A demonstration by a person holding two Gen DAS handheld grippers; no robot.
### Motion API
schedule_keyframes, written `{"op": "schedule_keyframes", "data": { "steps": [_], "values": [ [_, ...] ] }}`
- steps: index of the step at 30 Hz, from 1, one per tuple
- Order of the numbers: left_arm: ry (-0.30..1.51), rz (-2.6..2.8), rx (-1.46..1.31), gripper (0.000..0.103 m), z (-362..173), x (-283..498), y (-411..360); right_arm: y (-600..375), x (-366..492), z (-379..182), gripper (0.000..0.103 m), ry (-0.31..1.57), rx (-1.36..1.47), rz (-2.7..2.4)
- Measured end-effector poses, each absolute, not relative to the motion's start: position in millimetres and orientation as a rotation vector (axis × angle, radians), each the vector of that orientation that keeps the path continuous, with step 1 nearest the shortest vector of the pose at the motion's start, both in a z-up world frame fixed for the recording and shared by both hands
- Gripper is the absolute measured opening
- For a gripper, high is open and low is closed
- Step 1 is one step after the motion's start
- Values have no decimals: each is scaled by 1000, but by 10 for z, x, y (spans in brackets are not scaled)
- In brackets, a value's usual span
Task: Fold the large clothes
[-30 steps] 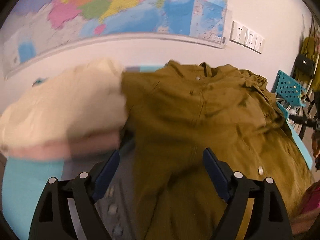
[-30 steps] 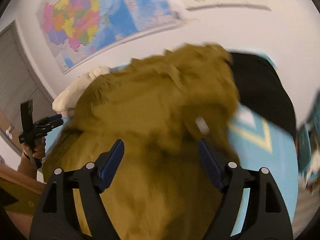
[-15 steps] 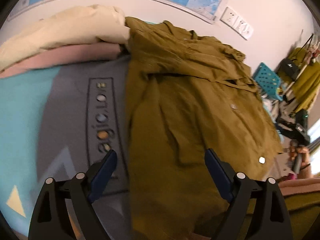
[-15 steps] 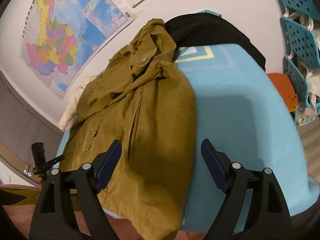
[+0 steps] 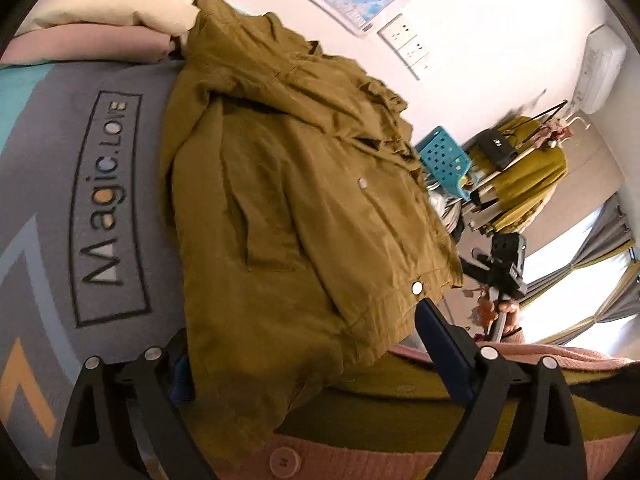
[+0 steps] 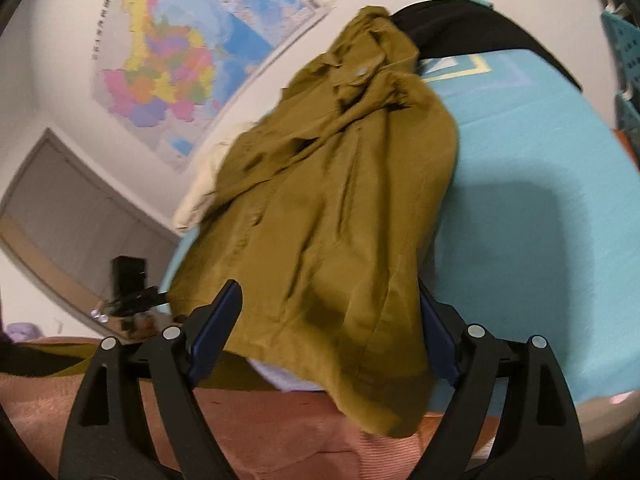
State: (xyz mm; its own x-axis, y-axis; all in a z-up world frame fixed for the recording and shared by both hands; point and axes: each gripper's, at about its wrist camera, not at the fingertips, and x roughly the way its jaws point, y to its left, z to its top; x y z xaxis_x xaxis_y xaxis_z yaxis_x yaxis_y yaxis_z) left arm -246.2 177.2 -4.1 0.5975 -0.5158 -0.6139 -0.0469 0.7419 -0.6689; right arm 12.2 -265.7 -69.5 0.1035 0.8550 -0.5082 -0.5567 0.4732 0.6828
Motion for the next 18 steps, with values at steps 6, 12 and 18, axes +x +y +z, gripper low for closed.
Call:
{"op": "schedule_keyframes", "data": {
  "steps": [6,12,18],
  "values": [
    [910,-262,-680,80,-50,-2196,1652,-2474,152,-748,61,1014,410,1136],
    [937,-181,-745,51,-111,-2283,1822,-2548,104,-742,63,1006,421,1121],
    [936,-105,-708,14,-105,-2223,1753,-2441,59,-805,16,1034,428,1060]
  ]
}}
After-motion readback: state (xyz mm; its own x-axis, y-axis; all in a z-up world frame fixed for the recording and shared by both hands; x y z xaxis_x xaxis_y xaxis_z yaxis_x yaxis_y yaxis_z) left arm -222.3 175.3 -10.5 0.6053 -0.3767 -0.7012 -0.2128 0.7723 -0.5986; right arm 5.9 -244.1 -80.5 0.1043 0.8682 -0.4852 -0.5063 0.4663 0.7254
